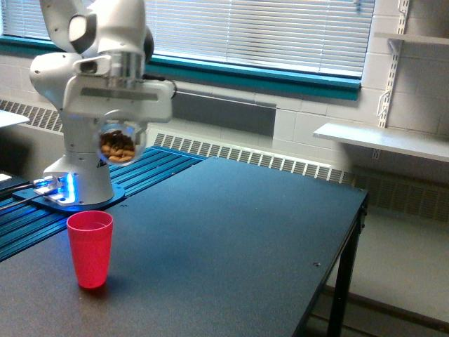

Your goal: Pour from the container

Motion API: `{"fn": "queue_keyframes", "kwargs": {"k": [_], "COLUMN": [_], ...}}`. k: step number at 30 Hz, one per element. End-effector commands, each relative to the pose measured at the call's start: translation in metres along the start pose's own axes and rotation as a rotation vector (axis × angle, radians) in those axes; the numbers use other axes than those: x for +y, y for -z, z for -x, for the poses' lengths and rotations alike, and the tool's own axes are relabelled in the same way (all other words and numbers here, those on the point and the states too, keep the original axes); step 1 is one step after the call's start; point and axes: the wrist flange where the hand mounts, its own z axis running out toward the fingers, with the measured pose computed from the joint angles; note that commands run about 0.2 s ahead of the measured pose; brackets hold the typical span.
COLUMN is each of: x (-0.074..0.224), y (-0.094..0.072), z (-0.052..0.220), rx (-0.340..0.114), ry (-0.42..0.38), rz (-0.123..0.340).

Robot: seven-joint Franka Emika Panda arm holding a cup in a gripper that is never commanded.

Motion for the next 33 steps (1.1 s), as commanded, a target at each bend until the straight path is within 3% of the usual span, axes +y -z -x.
{"fn": "queue_keyframes", "kwargs": {"k": [1, 17, 33], "x": [0.019, 0.052, 0.046], "y": [-0.001, -0.010, -0.026], "z": [-0.015, -0.031, -0.047], "rx": [-0.008, -0.026, -0.072], "ry": [-0.091, -0.156, -0.149], "rz": [-0.001, 0.013, 0.007]}}
